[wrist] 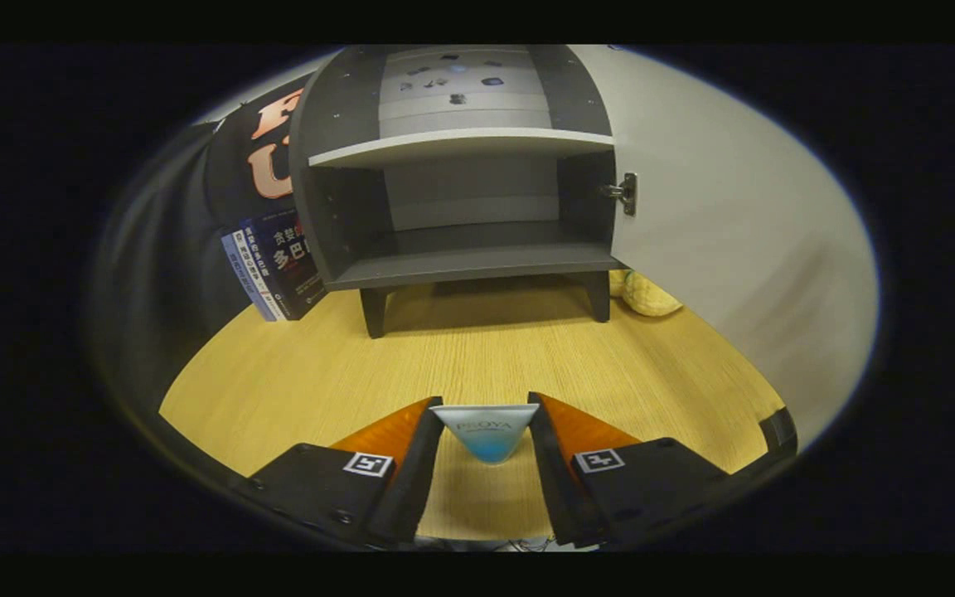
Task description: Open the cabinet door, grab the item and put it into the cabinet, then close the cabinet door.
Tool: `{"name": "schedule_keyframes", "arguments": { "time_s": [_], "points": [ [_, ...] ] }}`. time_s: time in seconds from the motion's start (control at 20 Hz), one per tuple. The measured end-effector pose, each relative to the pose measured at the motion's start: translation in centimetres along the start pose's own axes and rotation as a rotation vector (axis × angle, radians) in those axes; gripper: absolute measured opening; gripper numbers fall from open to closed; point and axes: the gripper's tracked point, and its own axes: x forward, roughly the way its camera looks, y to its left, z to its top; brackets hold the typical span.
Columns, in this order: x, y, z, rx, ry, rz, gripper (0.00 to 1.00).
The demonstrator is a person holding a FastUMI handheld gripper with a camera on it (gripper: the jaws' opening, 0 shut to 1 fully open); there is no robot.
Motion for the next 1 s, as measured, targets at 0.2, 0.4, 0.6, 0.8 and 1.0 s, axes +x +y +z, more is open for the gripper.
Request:
{"name": "schedule_keyframes", "arguments": {
  "time_s": [0.2, 0.4, 0.6, 0.8, 1.0],
  "points": [
    [-1.9, 0.8, 2.8, 0.010, -0.008, 0.003, 0.66],
    [-4.1, 1.8, 7.0, 0.008, -0.027, 0.005, 0.66],
    [-6.3, 3.6, 11.3, 0.029, -0.030, 0.035, 0.66],
    [-8.2, 5.9, 16.7, 0.035, -0.058, 0.095, 0.66],
    [-10.0, 7.3, 22.0, -0.024, -0.106, 0.105, 0.65]
  ]
}}
